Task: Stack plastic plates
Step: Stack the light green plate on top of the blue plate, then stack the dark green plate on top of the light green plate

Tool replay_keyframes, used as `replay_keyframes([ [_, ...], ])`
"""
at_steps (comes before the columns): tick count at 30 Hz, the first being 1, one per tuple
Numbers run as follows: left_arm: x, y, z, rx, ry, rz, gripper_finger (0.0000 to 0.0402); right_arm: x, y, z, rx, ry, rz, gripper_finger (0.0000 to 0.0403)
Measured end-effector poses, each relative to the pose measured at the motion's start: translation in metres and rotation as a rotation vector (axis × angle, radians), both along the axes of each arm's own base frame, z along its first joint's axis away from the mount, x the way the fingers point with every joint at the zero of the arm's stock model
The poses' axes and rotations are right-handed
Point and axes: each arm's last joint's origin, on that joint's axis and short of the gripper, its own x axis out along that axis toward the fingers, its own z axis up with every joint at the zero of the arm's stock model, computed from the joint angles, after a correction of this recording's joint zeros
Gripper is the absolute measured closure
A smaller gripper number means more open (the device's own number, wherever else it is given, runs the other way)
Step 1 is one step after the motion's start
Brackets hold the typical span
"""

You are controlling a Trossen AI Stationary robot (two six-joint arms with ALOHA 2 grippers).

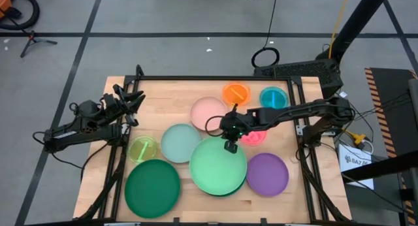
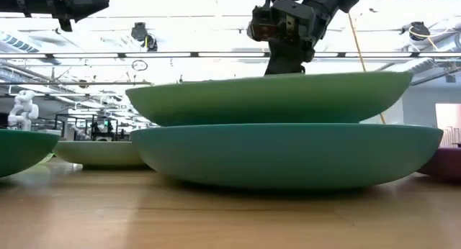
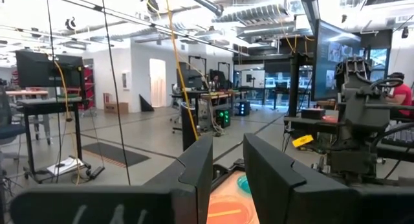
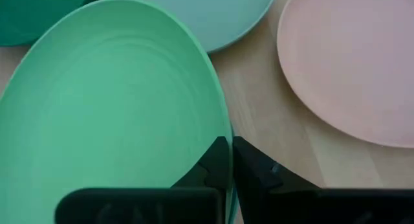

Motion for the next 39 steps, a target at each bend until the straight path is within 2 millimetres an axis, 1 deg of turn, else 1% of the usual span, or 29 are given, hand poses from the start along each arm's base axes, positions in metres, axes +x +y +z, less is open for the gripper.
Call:
replay_keyframes([
  [26, -0.0011, -0.0002, 0.0036, 0.038, -0.023, 0.01, 0.0307, -0.0001, 0.0004, -0.0018, 0.001, 0.008, 0.0, 0.038],
  [29, -0.0011, -0.0002, 0.0037, 0.038, -0.024, 0.01, 0.0307, -0.0001, 0.0004, -0.0018, 0.006, 0.008, -0.008, 0.0365],
  [39, -0.0012, -0.0002, 0.0041, 0.038, -0.028, 0.011, 0.0307, -0.0007, 0.0001, -0.0022, 0.017, 0.017, -0.03, 0.0289],
])
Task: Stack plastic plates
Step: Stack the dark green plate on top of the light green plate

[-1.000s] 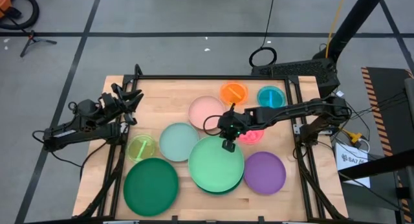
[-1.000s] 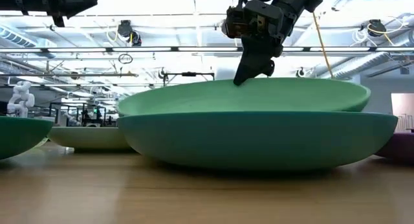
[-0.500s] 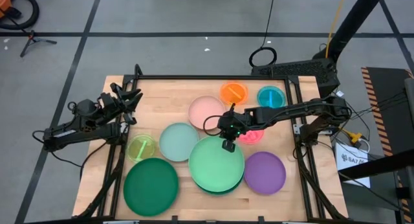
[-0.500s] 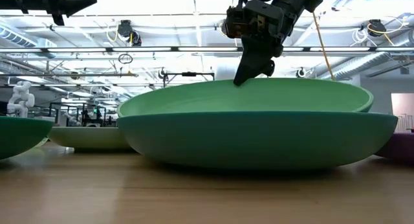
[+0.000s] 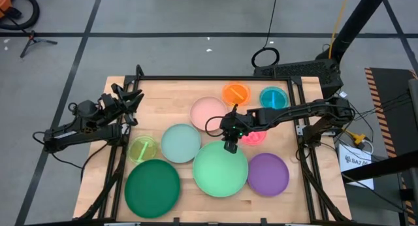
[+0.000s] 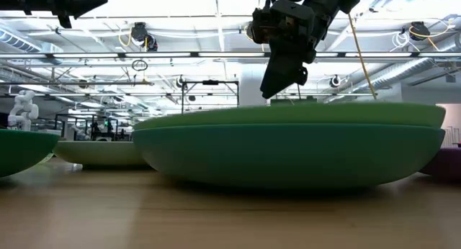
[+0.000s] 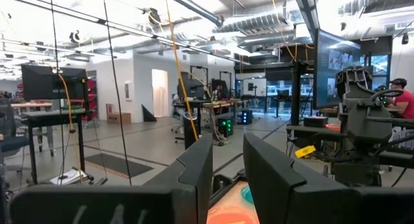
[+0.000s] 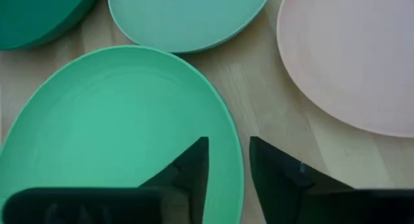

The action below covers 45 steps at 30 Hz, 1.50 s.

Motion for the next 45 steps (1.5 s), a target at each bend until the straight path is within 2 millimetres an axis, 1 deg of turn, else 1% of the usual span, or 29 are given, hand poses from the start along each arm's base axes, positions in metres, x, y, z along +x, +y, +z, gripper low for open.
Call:
replay_keyframes([
  [4, 0.0, 0.0, 0.0, -0.001, 0.0, 0.0, 0.0307, 0.0, 0.0, 0.0, 0.0, 0.0, 0.0, 0.027],
  [7, 0.0, 0.0, 0.0, -0.001, -0.001, 0.0, 0.0307, 0.0, 0.0, 0.0, 0.0, -0.001, -0.001, 0.0264],
  [15, 0.0, 0.0, 0.0, -0.001, -0.002, 0.0, 0.0307, -0.003, 0.0, 0.01, 0.006, -0.04, -0.01, 0.0264],
  [24, 0.0, 0.0, 0.0, -0.001, -0.003, 0.0, 0.0307, -0.003, 0.0, 0.011, 0.015, -0.051, -0.023, 0.0264],
  [32, 0.0, 0.0, 0.0, -0.001, -0.003, 0.0, 0.0307, 0.005, 0.002, 0.018, 0.009, -0.163, -0.008, 0.0264],
  [38, -0.001, 0.0, 0.002, -0.017, -0.029, -0.007, 0.0307, 0.007, 0.014, 0.021, -0.046, -0.202, 0.044, 0.0264],
  [42, -0.001, 0.0, 0.003, -0.046, -0.06, -0.025, 0.0307, 0.009, 0.031, 0.024, -0.085, -0.248, 0.125, 0.0264],
  [45, 0.0, -0.002, 0.003, -0.064, -0.074, -0.086, 0.0307, 0.009, 0.046, 0.026, -0.121, -0.28, 0.18, 0.0264],
])
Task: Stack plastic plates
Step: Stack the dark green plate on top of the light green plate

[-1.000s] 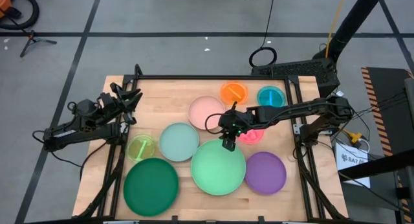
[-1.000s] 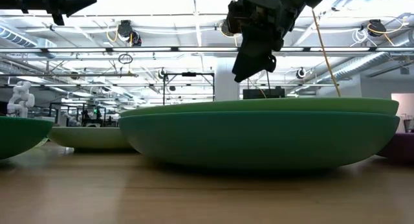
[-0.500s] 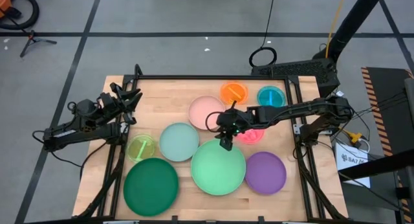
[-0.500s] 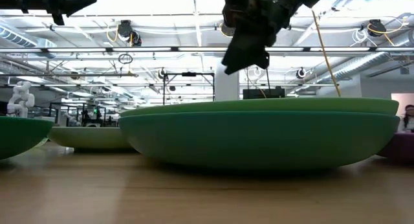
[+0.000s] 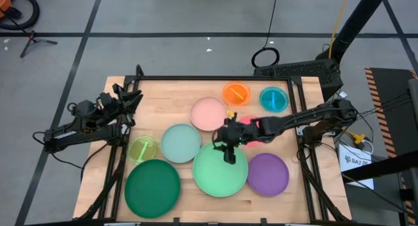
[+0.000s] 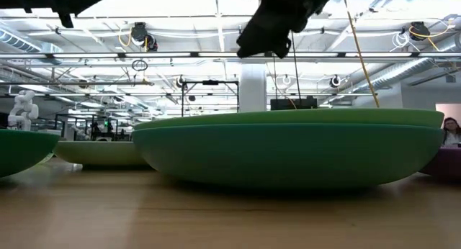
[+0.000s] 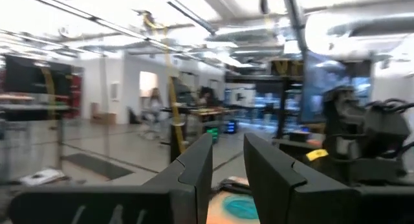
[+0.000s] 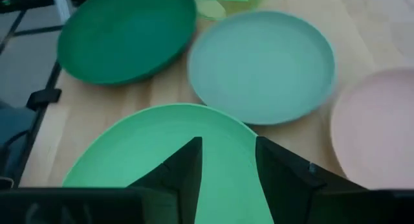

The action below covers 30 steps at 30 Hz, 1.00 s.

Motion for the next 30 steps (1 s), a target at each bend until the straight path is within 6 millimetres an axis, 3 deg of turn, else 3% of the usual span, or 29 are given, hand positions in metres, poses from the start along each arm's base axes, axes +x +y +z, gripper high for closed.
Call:
replay_keyframes([
  [7, 0.002, -0.004, 0.0, -0.066, -0.026, -0.182, 0.0307, -0.006, 0.033, 0.0, -0.118, -0.024, 0.072, 0.0277],
  [14, 0.009, -0.007, -0.002, -0.129, -0.005, -0.319, 0.0307, -0.013, 0.054, -0.007, -0.193, -0.084, 0.138, 0.028],
  [22, 0.044, -0.01, 0.0, -0.142, 0.029, -0.397, 0.0307, -0.017, 0.052, -0.025, -0.222, -0.116, 0.161, 0.028],
  [30, 0.082, -0.02, -0.013, -0.198, 0.126, -0.489, 0.0307, -0.016, 0.052, -0.024, -0.287, -0.151, 0.208, 0.028],
])
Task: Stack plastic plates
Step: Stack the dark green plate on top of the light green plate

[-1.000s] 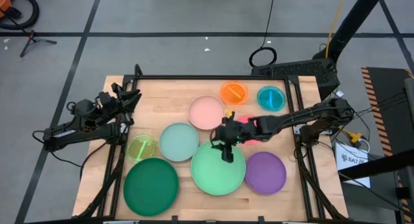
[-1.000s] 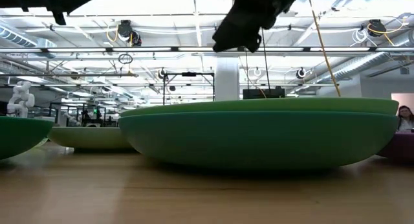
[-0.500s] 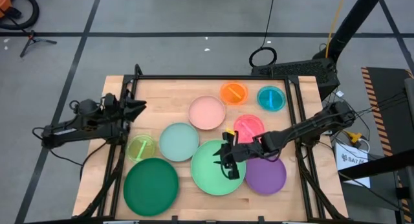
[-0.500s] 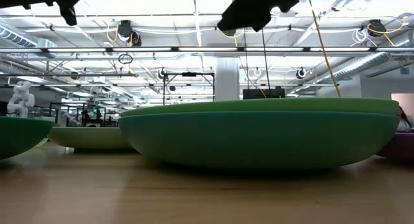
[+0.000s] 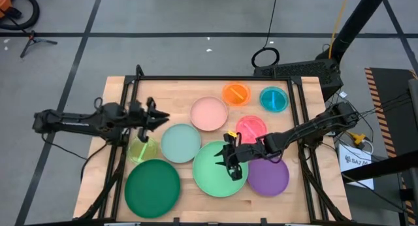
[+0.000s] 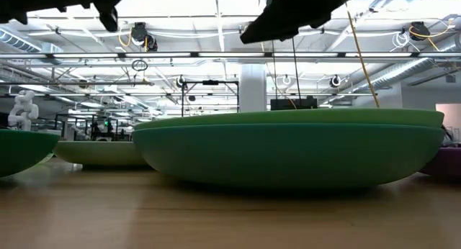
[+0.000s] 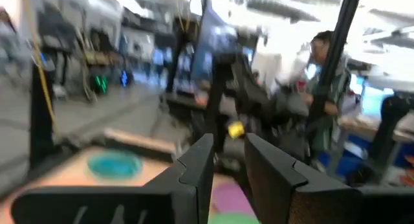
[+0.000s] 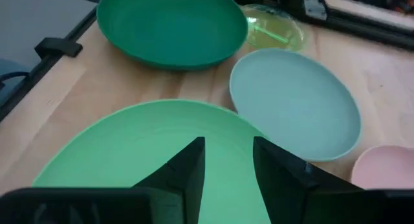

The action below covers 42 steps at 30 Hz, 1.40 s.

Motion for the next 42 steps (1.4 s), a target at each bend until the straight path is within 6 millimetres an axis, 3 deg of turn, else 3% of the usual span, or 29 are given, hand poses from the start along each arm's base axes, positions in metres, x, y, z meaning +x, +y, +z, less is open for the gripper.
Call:
replay_keyframes([
  [10, 0.021, -0.023, -0.02, -0.104, 0.152, -0.15, 0.0307, 0.001, -0.017, 0.001, -0.069, 0.017, -0.038, 0.028],
  [21, 0.029, -0.044, -0.033, -0.141, 0.243, -0.189, 0.0307, -0.028, -0.028, 0.036, -0.101, -0.107, -0.01, 0.028],
  [32, 0.03, -0.056, -0.037, -0.157, 0.265, -0.189, 0.0307, -0.076, -0.059, 0.014, -0.035, -0.308, -0.1, 0.028],
  [42, 0.032, -0.067, -0.044, -0.178, 0.306, -0.171, 0.0307, -0.089, -0.074, -0.009, 0.02, -0.381, -0.173, 0.028],
])
